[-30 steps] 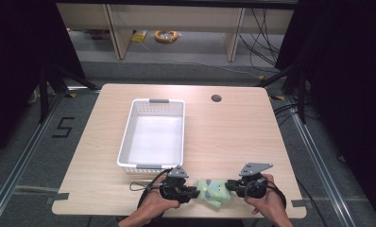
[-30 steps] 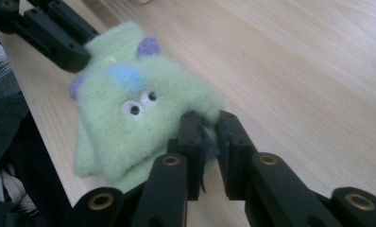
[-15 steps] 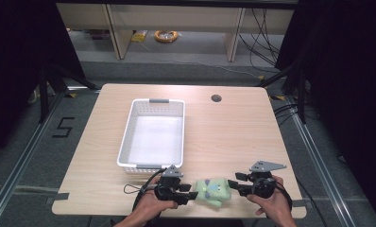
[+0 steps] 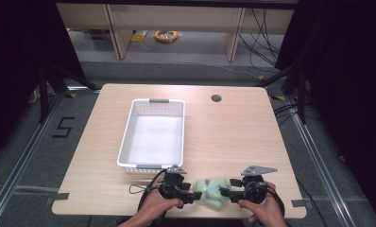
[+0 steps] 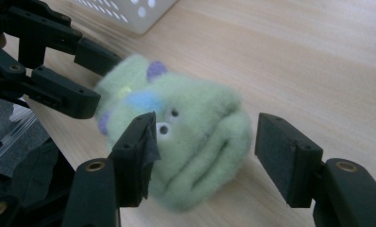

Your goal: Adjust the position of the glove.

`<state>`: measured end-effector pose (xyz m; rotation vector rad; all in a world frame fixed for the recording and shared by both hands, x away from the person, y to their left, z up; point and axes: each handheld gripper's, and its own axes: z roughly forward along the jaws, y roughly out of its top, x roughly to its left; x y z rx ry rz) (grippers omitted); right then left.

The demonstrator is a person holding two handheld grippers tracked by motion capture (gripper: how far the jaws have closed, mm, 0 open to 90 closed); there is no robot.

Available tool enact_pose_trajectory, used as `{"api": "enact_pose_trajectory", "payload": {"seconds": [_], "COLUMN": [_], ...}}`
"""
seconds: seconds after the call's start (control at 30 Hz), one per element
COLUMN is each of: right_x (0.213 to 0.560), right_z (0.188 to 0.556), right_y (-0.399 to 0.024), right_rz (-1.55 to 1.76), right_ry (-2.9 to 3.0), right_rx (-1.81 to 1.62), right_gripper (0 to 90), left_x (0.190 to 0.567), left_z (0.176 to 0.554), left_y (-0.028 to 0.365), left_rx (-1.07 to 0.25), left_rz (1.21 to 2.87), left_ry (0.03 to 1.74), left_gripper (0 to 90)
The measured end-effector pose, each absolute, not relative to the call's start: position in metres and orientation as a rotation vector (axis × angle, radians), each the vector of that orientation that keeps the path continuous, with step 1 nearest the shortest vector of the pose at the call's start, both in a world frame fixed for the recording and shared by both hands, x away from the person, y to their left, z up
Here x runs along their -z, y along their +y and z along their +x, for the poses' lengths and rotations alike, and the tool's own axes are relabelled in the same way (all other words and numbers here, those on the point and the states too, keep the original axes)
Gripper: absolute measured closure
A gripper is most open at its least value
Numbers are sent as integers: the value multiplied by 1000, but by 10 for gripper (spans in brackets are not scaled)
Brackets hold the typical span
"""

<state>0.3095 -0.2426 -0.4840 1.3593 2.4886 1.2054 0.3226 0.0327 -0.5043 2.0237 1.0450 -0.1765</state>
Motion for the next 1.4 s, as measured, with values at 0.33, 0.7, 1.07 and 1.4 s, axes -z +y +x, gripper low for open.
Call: {"api": "enact_pose_trajectory", "payload": {"seconds": [0.33, 0.7, 1.07, 1.4], "right_x": [499, 506, 506, 502], "right_z": [318, 322, 319, 314], "right_y": [-237, -238, -240, -241], "right_rz": [1405, 1427, 1380, 1365], "right_ry": [2571, 2607, 2602, 2576], "right_rx": [-1190, -1265, -1331, -1370], "right_gripper": [435, 486, 652, 689], "left_x": [508, 513, 510, 508], "left_z": [325, 324, 323, 321], "left_y": [25, 24, 23, 25], "left_rx": [182, 185, 135, 150], "left_rz": [2043, 1996, 2013, 2009], "left_ry": [1061, 1018, 977, 943], "left_gripper": [417, 577, 717, 730]}}
